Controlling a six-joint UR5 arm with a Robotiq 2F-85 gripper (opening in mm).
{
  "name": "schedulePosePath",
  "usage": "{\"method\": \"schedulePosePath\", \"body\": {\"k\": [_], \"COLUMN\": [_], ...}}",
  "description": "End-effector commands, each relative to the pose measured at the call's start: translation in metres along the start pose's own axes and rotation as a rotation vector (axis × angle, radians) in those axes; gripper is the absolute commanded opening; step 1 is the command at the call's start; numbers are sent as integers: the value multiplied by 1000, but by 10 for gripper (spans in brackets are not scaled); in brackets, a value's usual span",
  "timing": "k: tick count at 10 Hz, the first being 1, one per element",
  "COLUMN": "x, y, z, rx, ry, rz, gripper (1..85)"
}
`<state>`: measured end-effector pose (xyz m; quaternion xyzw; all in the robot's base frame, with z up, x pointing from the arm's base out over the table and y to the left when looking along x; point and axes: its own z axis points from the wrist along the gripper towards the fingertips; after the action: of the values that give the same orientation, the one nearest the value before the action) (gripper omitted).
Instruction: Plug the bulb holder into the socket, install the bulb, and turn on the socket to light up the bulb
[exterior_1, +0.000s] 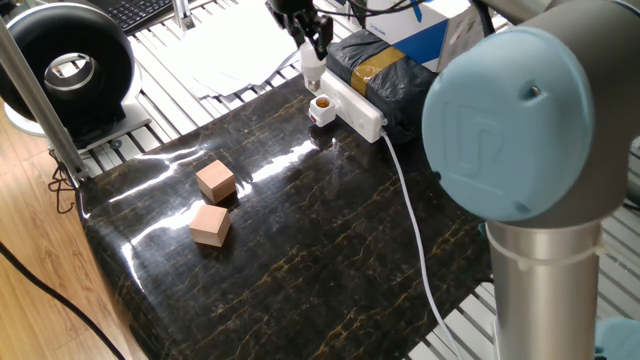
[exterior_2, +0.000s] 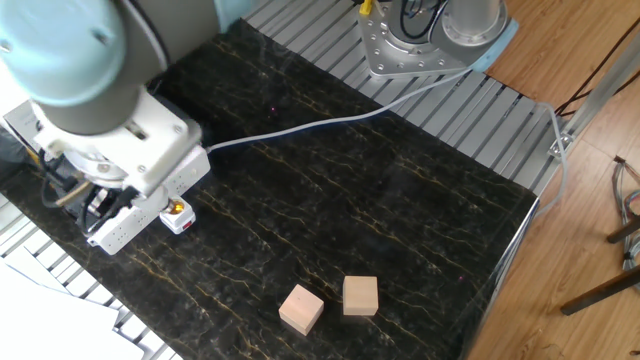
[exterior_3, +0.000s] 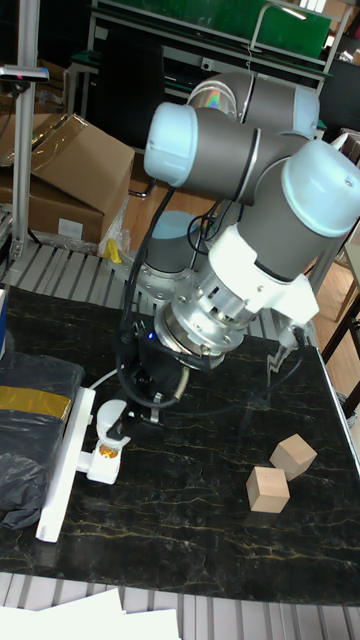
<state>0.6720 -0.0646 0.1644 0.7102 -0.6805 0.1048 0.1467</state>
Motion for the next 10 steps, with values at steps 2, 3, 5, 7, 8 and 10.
{"method": "schedulePosePath", "body": {"k": [2,3,5,7,8,10], "x": [1,-2,-12,-23,-23,-13], "y": [10,6,-6,-7,-4,-1], "z": [-10,-14,-6,-1,0,2], "rx": [-3,13,65,59,50,51], "ry": [79,89,74,46,48,93], "rz": [163,181,255,267,269,284], "gripper": [290,290,287,277,307,297]}}
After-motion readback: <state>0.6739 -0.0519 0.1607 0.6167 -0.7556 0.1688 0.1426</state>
